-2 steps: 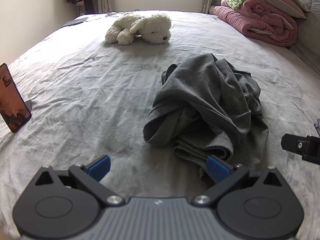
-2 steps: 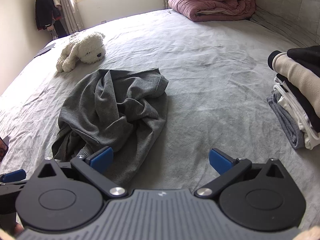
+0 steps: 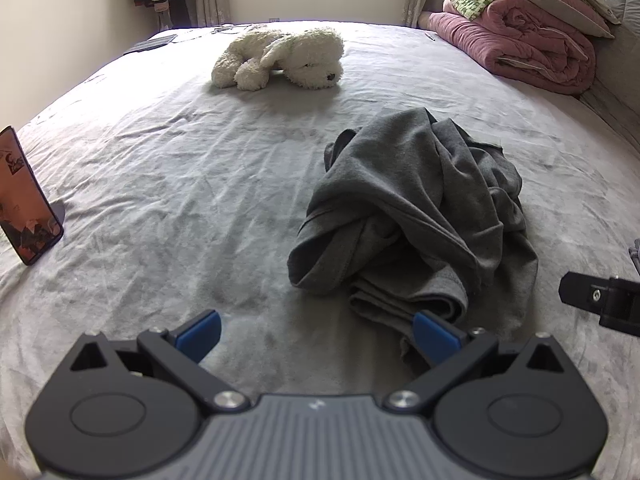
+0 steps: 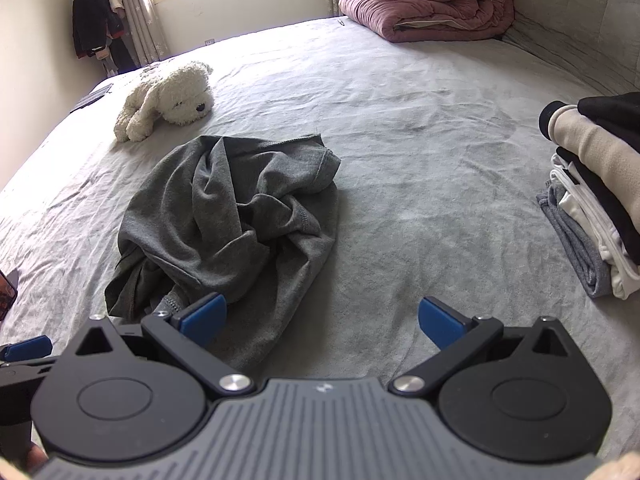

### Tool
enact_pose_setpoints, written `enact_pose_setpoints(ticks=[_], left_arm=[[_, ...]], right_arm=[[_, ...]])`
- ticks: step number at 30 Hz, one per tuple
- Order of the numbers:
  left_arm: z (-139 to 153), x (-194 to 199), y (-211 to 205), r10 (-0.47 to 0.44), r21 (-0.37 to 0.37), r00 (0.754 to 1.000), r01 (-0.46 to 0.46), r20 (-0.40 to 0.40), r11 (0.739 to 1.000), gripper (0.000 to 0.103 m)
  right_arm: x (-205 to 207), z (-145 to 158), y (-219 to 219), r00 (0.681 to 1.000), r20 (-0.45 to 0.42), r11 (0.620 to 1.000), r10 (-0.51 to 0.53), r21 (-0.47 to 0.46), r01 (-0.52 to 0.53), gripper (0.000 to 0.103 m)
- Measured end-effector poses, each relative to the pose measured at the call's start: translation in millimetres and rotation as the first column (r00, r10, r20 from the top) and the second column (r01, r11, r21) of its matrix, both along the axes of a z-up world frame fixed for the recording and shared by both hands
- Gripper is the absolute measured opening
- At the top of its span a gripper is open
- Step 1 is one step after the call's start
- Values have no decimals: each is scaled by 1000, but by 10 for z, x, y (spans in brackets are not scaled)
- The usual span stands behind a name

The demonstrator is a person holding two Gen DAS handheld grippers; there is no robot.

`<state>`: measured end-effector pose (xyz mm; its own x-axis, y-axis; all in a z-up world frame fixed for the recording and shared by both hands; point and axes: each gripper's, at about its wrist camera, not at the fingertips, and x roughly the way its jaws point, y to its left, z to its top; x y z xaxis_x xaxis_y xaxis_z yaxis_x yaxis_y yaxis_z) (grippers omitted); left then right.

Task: Fold clothes
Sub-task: 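Move both grippers toward the crumpled grey t-shirt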

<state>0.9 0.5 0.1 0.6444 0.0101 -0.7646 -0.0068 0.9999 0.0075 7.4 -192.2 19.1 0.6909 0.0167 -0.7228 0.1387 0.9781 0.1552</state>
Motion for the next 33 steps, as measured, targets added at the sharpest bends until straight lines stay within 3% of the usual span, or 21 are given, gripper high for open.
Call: enact_pose_setpoints(ticks=[3, 5, 33], left_arm=[[1, 12, 6, 1, 4, 1000, -1, -1, 1000, 103], [2, 20, 11, 2, 7, 1000, -2, -2, 1000, 103], [-8, 50, 88, 30, 23, 1000, -30, 2, 999, 103]], right_arm=[[-16, -2, -16, 1000, -5, 1000, -3, -8, 3, 103], [-2, -9, 134, 1000, -3, 998, -6, -69, 6, 103], [31, -79, 242, 999, -22, 995, 45, -92, -47, 103]])
